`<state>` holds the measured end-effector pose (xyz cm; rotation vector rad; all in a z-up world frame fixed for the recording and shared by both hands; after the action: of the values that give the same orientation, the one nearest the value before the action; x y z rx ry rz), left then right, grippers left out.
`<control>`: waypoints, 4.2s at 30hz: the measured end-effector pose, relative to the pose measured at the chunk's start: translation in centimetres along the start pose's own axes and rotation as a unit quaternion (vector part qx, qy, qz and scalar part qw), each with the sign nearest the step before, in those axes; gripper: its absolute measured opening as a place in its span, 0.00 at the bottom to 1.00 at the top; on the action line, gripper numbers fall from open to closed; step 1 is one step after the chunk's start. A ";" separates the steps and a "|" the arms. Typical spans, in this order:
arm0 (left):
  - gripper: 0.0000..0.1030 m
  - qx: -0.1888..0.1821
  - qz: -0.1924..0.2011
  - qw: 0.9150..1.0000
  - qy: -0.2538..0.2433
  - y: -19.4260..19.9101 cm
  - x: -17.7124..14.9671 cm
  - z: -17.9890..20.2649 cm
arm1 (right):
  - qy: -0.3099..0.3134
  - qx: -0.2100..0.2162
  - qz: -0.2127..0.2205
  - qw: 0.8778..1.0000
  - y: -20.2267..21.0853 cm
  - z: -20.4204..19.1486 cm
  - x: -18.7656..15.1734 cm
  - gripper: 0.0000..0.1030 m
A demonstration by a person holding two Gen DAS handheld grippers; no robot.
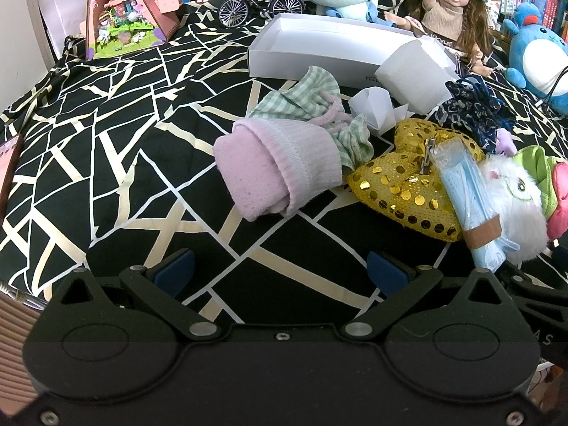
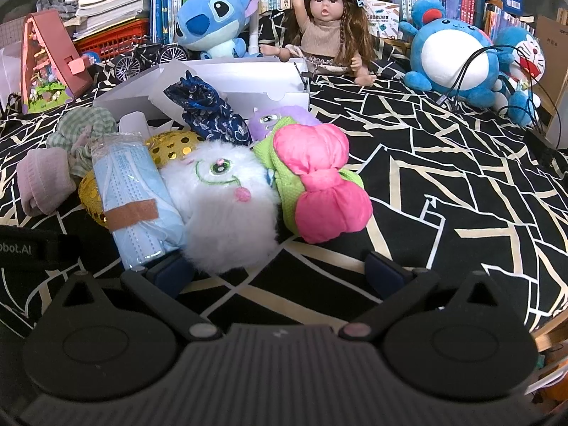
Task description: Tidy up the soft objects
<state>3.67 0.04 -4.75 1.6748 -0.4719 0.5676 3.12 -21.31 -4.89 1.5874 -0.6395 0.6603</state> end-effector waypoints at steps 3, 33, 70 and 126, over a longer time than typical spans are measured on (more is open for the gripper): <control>1.00 0.000 0.001 1.000 0.000 -0.2 -0.1 -0.2 | 0.000 -0.001 0.004 1.000 0.1 0.0 -0.1 1.00; 0.79 -0.051 0.050 0.997 0.002 1.2 -0.3 -1.9 | 0.005 0.026 0.091 0.995 1.8 0.3 -0.4 0.94; 0.80 -0.043 0.127 0.991 0.019 0.1 3.7 -1.7 | 0.080 0.153 0.111 0.979 4.4 -6.4 -1.0 0.86; 0.48 -0.097 0.123 0.986 0.049 2.0 3.4 -2.7 | 0.057 0.117 0.138 0.982 3.3 -7.7 -2.2 0.80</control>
<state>4.90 2.36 -0.79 1.4060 -0.6462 0.7557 -1.21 -13.90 -3.50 1.6757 -0.7233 1.0577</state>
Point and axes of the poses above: each gripper's, at about its wrist camera, not at the fingertips, and y roughly against the way its jaws point, z to its right, x to its top, the point moved 6 cm from there along -y, roughly the way its jaws point, and after that the axes turned 10 degrees about x, right-handed, at the moved point
